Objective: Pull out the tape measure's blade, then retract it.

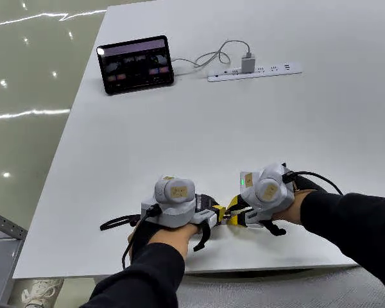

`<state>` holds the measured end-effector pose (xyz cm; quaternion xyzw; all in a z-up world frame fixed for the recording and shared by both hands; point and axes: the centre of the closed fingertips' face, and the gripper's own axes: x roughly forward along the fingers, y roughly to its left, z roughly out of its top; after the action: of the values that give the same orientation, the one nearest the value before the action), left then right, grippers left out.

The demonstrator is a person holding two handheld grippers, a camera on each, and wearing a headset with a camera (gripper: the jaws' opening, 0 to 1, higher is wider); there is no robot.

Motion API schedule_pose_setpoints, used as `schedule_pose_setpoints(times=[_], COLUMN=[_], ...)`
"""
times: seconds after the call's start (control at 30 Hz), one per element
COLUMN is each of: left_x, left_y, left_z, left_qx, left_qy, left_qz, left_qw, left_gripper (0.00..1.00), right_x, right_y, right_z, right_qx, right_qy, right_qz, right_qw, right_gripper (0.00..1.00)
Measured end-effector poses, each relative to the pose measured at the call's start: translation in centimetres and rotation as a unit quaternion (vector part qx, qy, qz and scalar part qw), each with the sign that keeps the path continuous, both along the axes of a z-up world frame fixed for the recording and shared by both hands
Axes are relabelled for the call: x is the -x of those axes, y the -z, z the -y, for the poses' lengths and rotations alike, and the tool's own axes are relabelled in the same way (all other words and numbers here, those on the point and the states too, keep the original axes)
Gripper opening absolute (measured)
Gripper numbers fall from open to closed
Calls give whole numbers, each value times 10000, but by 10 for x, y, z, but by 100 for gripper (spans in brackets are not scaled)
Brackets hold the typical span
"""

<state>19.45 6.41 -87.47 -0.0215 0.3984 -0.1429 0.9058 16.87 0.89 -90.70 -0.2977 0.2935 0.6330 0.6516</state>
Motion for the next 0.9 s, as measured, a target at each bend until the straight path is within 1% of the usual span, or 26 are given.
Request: schedule_pose_setpoints(times=[0.03,0.17,0.23,0.4,0.63,0.73,0.9], left_x=[0,0,0,0,1,1,0], left_y=[0,0,0,0,-1,-1,-1], left_z=[0,0,0,0,0,0,0], left_qx=[3,1,8,31,36,46,53], left_qy=[-1,-3,-7,-29,-32,-42,-50], left_qz=[1,1,-2,-27,-23,-36,-32], left_qw=[10000,10000,10000,10000,10000,10000,10000], left_gripper=[60,60,60,60,60,60,59], right_x=[-1,-1,0,-1,0,0,-1], right_y=[0,0,0,0,0,0,1], right_z=[0,-2,-2,-4,-3,-4,-5], right_qx=[-10,3,14,3,20,33,63], right_qy=[60,46,-2,-8,-49,-102,-48], right_qz=[-60,-94,-66,-83,-84,-48,-115], right_qw=[10000,9999,10000,10000,10000,9999,9999], right_gripper=[11,11,11,11,10,10,9])
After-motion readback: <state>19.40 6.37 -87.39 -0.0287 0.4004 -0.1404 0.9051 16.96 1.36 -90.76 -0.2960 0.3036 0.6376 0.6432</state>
